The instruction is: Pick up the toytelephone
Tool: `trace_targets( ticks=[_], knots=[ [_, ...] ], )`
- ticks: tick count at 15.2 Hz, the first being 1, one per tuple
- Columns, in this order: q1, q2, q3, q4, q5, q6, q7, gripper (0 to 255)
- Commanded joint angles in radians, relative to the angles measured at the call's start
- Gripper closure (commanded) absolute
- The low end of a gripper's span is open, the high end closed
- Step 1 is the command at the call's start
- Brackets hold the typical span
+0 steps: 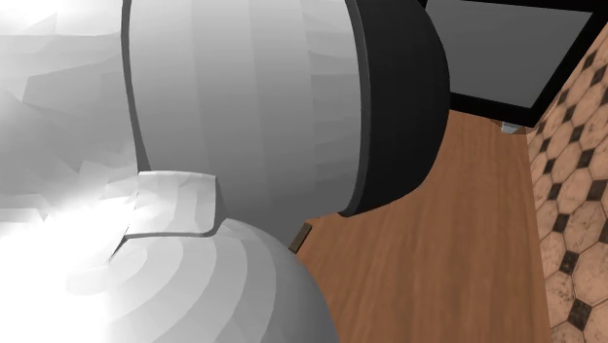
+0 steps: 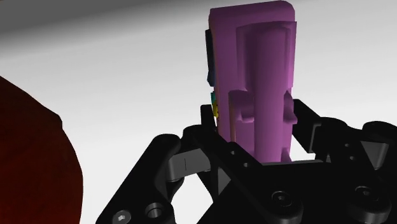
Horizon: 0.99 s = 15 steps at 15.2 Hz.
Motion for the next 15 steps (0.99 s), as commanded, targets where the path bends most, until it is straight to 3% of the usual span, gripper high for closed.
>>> trace_targets(
  ticks=[1,15],
  knots=[
    [0.0,-0.015,0.0,0.008,0.0,-0.022,0.0,255],
    [0.0,-0.083,-0.001,0.083,-0.002,-0.165,0.004,255]
  ],
)
